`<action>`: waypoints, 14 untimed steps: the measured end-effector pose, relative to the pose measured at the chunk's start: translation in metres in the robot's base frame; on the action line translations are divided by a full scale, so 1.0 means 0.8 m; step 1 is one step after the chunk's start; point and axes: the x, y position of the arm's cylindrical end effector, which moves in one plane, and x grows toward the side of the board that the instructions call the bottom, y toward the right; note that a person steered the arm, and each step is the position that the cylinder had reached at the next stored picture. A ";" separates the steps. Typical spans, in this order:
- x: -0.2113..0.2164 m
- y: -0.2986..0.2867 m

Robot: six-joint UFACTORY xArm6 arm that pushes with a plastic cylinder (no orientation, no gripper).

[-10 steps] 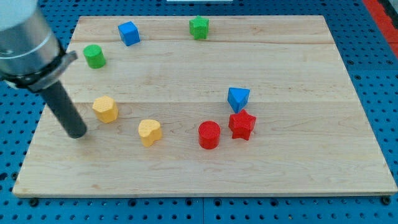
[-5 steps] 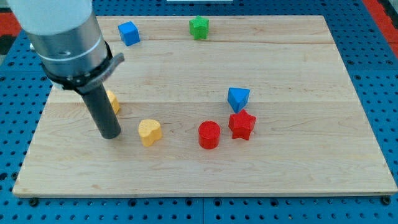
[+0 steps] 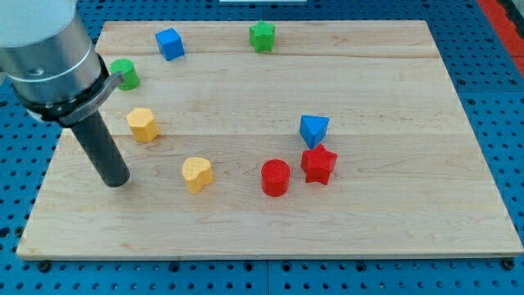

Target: Move the yellow hexagon towards the left center

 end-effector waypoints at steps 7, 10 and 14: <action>-0.077 -0.011; -0.093 -0.022; -0.059 -0.044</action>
